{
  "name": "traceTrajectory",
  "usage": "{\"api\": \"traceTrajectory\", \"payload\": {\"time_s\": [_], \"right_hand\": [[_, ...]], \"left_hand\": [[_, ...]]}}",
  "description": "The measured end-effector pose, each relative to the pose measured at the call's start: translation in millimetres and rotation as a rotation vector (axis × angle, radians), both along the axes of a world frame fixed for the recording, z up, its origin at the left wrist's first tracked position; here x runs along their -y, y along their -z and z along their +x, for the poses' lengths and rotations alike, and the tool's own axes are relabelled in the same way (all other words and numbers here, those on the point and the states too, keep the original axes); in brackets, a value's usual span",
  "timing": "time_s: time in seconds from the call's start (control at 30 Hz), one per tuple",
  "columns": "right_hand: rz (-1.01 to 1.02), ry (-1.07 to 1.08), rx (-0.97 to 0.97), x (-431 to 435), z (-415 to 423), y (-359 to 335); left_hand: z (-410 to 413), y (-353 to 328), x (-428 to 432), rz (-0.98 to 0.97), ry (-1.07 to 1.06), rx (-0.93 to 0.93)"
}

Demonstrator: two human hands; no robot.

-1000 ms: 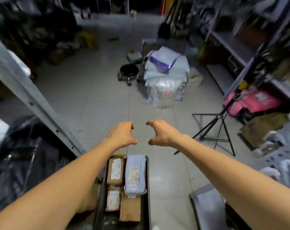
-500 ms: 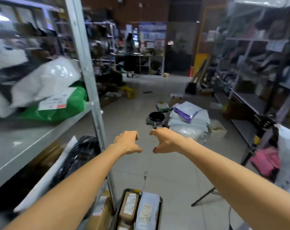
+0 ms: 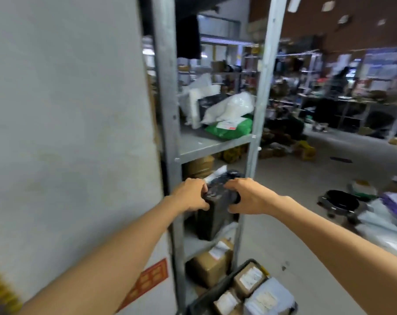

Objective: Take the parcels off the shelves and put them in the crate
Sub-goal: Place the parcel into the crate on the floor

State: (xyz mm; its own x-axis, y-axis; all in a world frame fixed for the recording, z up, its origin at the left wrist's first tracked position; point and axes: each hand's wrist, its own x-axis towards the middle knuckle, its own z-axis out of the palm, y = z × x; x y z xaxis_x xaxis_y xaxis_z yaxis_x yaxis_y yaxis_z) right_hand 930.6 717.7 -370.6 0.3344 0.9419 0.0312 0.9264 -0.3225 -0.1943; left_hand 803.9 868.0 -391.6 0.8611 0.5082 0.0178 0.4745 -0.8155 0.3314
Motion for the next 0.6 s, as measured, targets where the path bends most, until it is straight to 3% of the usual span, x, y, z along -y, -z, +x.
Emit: {"api": "traceTrajectory", "payload": {"time_s": [0.3,0.6], "right_hand": [[-0.009,-0.473,-0.045,-66.6,-208.3,-17.2],[-0.003,-1.128,-0.043,-47.3,-487.5,-21.1]], "left_hand": [[-271.4,-18.7,10.7,-0.039,-0.469,0.063],[-540.6,-23.2,144.5,-0.032,-1.036,-0.019]]}}
